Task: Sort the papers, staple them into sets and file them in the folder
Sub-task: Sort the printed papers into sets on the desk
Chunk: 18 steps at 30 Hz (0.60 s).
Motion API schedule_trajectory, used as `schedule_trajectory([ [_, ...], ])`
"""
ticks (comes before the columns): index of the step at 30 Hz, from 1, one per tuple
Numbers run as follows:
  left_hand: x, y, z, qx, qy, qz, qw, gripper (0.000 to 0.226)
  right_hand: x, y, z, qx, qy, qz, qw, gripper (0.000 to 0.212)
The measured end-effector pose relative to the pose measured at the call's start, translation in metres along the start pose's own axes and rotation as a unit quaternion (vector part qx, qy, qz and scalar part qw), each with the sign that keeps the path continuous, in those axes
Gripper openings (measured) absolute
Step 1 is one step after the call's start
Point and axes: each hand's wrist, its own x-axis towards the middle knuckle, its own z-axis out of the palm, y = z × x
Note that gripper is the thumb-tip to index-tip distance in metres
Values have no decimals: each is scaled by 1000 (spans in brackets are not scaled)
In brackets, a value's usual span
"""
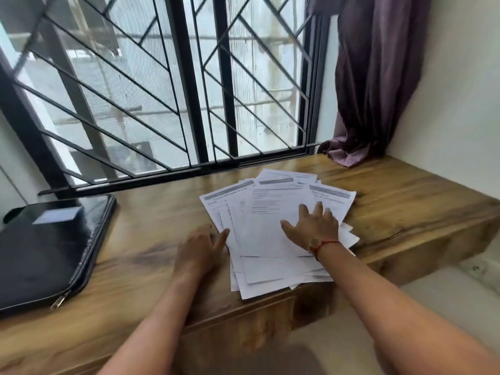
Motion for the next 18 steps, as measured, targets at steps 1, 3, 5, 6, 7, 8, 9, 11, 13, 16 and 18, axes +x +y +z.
schedule_trajectory([
  [1, 0, 1, 0, 0, -9, 4, 1000, 44, -1, 6, -1, 0, -2, 15, 1000, 81],
  [3, 0, 6, -1, 27, -21, 11, 999, 58, -2, 19, -4, 3, 4, 38, 999, 84],
  [5, 2, 7, 1, 48, -30, 12, 998, 62, 2, 31, -6, 1, -7, 55, 998, 86],
  [6, 3, 6, 2, 56, -32, 16, 998, 59, 6, 36, -7, 1, -18, 63, 998, 88],
  [7, 5, 6, 2, 70, -34, 25, 997, 56, 9, 40, -7, 4, -26, 71, 997, 90],
  [8, 7, 7, 2, 85, -38, 35, 995, 54, 13, 43, -7, 9, -32, 82, 996, 92],
  [9, 9, 7, 3, 95, -44, 42, 994, 55, 17, 44, -6, 14, -35, 89, 995, 93],
  [11, 12, 5, 4, 98, -53, 48, 993, 61, 23, 43, -2, 15, -37, 96, 995, 96],
  [13, 17, 3, 6, 93, -55, 50, 993, 66, 29, 39, 3, 13, -41, 94, 995, 96],
  [16, 27, 0, 8, 92, -53, 53, 993, 59, 36, 31, 9, 17, -41, 98, 994, 96],
  [18, 38, 0, 9, 95, -59, 48, 993, 53, 43, 25, 17, 13, -25, 82, 996, 96],
])
